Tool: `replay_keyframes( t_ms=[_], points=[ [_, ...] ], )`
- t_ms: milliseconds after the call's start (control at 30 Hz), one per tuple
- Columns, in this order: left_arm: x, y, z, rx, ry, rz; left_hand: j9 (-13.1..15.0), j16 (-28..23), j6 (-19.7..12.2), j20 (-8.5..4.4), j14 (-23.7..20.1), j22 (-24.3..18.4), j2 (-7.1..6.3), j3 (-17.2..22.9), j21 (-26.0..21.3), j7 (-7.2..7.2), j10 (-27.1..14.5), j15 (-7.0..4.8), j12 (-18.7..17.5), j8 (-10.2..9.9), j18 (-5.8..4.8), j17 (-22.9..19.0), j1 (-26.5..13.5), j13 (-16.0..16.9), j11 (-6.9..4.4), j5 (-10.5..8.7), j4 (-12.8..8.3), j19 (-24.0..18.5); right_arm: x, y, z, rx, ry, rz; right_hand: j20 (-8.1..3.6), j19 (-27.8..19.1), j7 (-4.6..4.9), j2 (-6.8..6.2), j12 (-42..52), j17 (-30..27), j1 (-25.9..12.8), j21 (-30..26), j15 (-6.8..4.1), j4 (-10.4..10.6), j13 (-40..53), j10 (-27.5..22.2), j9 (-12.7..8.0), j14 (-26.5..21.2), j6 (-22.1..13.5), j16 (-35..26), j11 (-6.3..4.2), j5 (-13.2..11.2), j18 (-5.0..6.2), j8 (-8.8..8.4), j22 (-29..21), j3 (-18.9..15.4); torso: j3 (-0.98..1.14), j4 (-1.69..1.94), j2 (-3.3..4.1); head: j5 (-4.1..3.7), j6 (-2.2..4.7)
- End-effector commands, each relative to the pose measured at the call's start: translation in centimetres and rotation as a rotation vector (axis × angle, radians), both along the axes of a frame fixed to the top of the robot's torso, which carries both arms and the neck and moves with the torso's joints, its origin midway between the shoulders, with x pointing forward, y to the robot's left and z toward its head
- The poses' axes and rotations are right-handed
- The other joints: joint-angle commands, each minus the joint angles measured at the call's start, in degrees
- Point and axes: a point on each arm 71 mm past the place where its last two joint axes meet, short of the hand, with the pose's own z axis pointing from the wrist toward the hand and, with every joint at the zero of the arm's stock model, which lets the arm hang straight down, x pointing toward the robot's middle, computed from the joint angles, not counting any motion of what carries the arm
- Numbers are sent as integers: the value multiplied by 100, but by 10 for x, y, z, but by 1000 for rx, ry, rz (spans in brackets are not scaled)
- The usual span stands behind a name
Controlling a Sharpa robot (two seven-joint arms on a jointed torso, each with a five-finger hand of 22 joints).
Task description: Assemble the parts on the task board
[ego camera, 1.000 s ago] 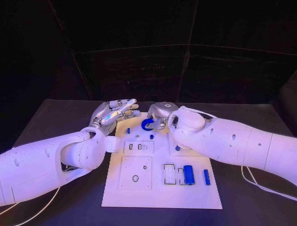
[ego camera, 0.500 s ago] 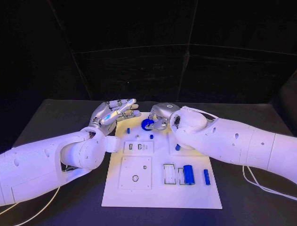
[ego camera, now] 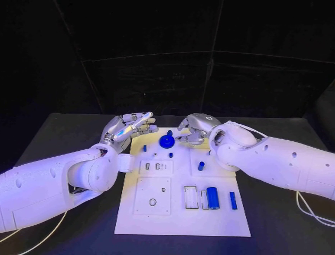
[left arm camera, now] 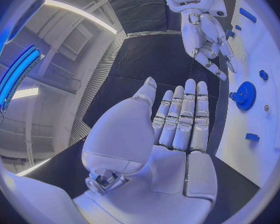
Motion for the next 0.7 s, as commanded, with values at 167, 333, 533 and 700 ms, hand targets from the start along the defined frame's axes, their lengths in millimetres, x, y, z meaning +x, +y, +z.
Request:
replay_keyframes(
  t_ms=[167,333,533,700],
  points=[
    [1,3,1,-2,-11,0,-1,-42,-8,0,52,-10,24,-36,-31,18,-12,-5,-16,-19,80,10,-37,-3,-2,4,-18,55,-3,-60,13,270,62,38,-2,316,-36,-43,-122,944,441,-56,-33,-327,1197,398,28,473,156,-53,-3,-124,-47,44,1158,67,15,-57,-27,-52,52],
    [2,3,1,-1,-13,3,-1,-43,-8,0,52,-10,24,-36,-31,17,-11,-5,-16,-19,81,10,-36,-3,-2,5,-19,55,-1,-105,16,333,76,10,-32,210,-51,-229,-211,878,693,-108,-56,-585,1126,343,2,457,89,-89,-23,-196,-14,-7,1022,0,41,-118,-43,-50,62],
    [4,2,0,-1,-14,3,-1,-44,-7,0,53,-11,23,-37,-32,15,-10,-5,-17,-20,81,11,-36,-3,-3,5,-20,56,4,-136,14,330,103,-24,-31,212,-63,-303,-270,956,818,-110,-45,-719,1081,301,-11,478,-31,-60,-38,-231,-15,-44,1025,-66,73,-124,-36,-133,57],
    [5,-1,-1,-4,-14,-3,-1,-44,-7,0,53,-11,23,-37,-32,15,-10,-5,-17,-20,81,11,-36,-3,-3,5,-20,56,11,-147,9,304,129,-46,-26,216,-59,-291,-269,982,877,-110,-41,-765,1083,297,-8,484,-53,-49,-35,-228,-17,-37,1029,-70,45,-90,-31,-202,33]
  ],
)
